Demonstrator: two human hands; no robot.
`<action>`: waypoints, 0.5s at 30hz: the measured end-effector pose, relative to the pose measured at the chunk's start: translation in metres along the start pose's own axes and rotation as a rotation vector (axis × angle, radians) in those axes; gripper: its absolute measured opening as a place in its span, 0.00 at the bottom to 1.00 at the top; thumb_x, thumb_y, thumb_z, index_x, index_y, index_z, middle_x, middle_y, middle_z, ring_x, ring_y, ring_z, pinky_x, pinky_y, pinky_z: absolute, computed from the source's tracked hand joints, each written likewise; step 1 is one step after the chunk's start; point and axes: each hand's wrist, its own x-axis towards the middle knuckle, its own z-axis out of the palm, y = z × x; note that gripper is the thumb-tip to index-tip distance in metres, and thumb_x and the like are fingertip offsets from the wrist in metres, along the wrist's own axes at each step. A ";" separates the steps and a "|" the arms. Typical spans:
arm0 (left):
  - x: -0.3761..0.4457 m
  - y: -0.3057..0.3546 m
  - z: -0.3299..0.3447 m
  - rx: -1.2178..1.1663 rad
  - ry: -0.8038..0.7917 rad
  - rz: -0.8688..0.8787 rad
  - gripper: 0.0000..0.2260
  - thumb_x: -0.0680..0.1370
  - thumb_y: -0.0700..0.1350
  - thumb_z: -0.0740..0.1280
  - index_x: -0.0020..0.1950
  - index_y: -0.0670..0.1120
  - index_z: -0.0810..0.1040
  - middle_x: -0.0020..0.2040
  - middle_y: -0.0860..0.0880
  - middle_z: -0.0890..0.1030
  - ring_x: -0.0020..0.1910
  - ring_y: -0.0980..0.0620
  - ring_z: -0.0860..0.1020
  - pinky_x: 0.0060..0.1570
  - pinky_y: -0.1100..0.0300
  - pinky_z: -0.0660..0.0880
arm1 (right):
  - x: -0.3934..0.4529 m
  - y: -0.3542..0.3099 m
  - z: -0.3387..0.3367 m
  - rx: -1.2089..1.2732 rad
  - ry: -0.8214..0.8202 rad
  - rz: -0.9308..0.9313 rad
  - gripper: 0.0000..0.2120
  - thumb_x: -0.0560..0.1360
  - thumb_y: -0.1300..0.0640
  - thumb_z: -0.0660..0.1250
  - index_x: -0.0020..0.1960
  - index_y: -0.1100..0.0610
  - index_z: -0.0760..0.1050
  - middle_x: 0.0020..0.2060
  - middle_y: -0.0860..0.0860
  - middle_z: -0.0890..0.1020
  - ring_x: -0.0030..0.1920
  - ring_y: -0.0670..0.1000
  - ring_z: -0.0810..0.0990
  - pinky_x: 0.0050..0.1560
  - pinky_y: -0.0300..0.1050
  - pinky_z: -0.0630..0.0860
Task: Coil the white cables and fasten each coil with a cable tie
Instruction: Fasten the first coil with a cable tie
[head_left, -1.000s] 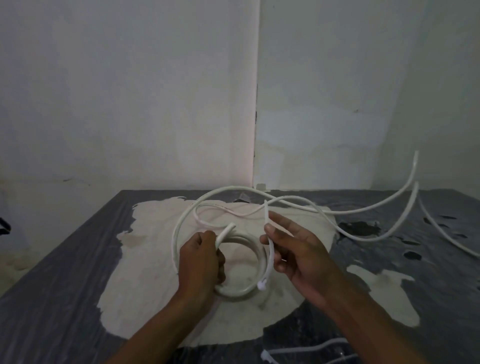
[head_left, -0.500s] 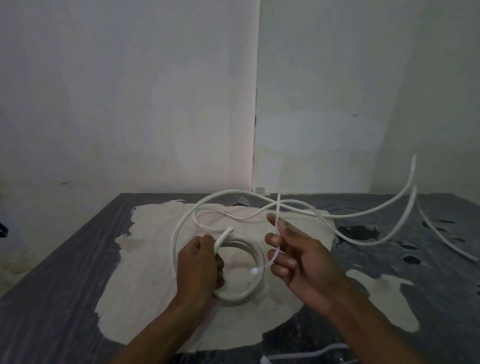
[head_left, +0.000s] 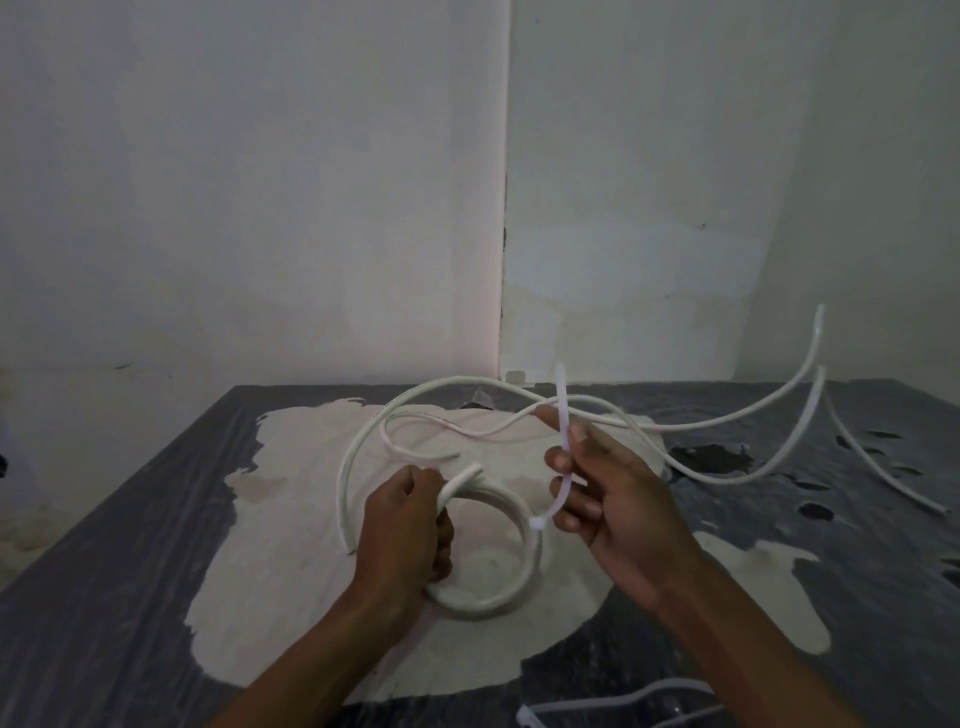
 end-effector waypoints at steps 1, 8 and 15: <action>-0.001 0.001 0.001 -0.002 -0.035 -0.001 0.14 0.81 0.42 0.56 0.36 0.42 0.69 0.23 0.48 0.67 0.21 0.54 0.62 0.21 0.63 0.61 | 0.001 -0.002 -0.002 -0.031 0.021 -0.023 0.15 0.81 0.55 0.57 0.61 0.53 0.79 0.33 0.48 0.72 0.25 0.44 0.60 0.24 0.36 0.66; -0.008 0.001 0.008 -0.009 -0.198 -0.031 0.15 0.81 0.45 0.57 0.34 0.44 0.68 0.25 0.47 0.65 0.21 0.53 0.60 0.22 0.64 0.59 | 0.006 0.000 -0.017 -0.473 0.148 -0.100 0.13 0.81 0.52 0.59 0.51 0.45 0.83 0.33 0.47 0.78 0.34 0.47 0.71 0.34 0.43 0.70; -0.007 0.000 0.007 0.013 -0.197 -0.049 0.16 0.81 0.45 0.57 0.34 0.44 0.69 0.24 0.48 0.66 0.21 0.53 0.61 0.22 0.64 0.60 | 0.008 0.002 -0.021 -0.489 0.119 -0.001 0.11 0.80 0.52 0.61 0.48 0.50 0.83 0.34 0.48 0.82 0.38 0.46 0.79 0.40 0.42 0.75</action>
